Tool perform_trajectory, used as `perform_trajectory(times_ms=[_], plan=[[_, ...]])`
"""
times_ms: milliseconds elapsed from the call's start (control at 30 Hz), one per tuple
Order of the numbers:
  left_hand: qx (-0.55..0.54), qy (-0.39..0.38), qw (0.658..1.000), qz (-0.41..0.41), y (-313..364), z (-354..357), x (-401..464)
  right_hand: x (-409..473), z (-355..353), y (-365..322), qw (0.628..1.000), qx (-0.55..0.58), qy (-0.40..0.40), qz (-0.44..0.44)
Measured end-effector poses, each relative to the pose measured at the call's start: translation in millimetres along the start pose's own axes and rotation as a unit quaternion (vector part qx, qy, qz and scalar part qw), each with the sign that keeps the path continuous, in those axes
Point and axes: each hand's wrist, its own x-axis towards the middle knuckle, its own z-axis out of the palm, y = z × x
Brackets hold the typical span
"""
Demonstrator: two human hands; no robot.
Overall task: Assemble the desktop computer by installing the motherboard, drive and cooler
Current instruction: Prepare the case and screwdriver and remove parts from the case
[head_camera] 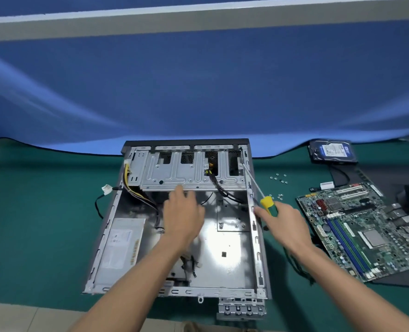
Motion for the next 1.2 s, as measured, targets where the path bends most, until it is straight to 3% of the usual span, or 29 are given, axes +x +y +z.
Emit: perform_trajectory(times_ms=[100,300,467,600,800,1200], plan=[[-0.063,0.057,0.993,0.081,48.9,-0.8,18.6,13.3,-11.1,27.1,0.995,0.089,0.015,0.041],[-0.043,0.086,0.991,0.095,101.1,9.9,56.1,56.2,-18.4,80.7,0.986,0.113,0.031,0.115],[-0.035,0.080,0.996,0.023,114.7,25.8,65.3,100.1,2.9,105.9,0.982,0.118,-0.033,0.145],[-0.002,0.058,0.998,-0.022,124.5,33.0,70.7,132.1,18.7,106.7,0.982,0.081,-0.010,0.172],[0.027,0.044,0.998,-0.048,129.3,36.0,74.6,176.4,25.8,96.1,0.991,-0.003,0.031,0.127],[0.008,0.048,0.998,-0.039,126.4,37.6,78.4,213.6,36.6,89.0,0.996,-0.059,0.017,0.070]])
